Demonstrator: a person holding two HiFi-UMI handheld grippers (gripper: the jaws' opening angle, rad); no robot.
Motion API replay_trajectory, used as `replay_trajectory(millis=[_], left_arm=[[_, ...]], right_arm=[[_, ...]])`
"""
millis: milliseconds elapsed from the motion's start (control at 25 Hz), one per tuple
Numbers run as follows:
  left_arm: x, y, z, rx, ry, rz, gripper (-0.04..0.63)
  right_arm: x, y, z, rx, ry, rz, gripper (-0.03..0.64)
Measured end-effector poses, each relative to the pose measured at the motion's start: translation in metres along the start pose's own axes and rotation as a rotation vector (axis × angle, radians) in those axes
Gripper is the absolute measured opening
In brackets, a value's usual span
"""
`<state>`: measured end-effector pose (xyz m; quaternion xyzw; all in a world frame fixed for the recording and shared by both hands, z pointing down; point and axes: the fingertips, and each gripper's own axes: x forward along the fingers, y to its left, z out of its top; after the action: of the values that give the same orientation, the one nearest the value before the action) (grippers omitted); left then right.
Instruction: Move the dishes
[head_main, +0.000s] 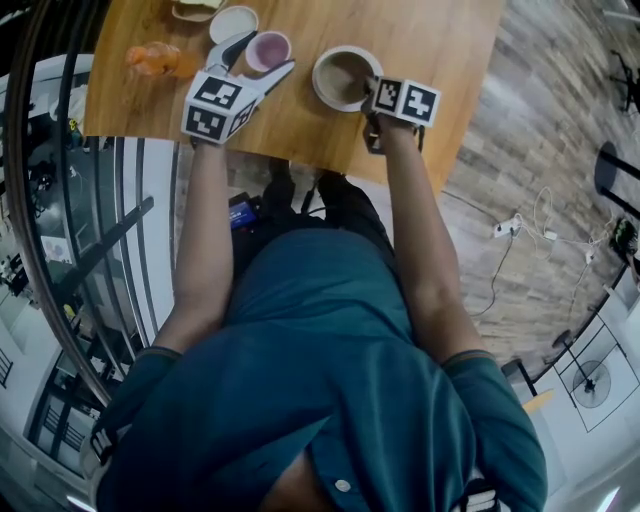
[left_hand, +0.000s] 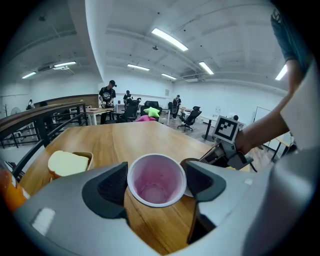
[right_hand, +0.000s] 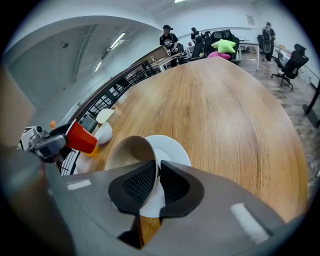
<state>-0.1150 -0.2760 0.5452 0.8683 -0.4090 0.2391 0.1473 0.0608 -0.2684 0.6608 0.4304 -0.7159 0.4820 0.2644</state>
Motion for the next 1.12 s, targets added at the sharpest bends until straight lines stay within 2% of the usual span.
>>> replay_trajectory(millis=[320, 800, 1120], left_arm=[[-0.006, 0.018, -0.032, -0.036, 0.030, 0.021, 0.351], [0.006, 0.018, -0.072, -0.058, 0.049, -0.003, 0.353], [0.009, 0.016, -0.071, -0.053, 0.034, 0.001, 0.364]], right_arm=[[-0.003, 0.002, -0.004, 0.012, 0.010, -0.022, 0.025], [-0.003, 0.005, -0.005, 0.015, 0.013, -0.051, 0.025], [-0.010, 0.003, -0.001, 0.023, 0.003, -0.055, 0.025]])
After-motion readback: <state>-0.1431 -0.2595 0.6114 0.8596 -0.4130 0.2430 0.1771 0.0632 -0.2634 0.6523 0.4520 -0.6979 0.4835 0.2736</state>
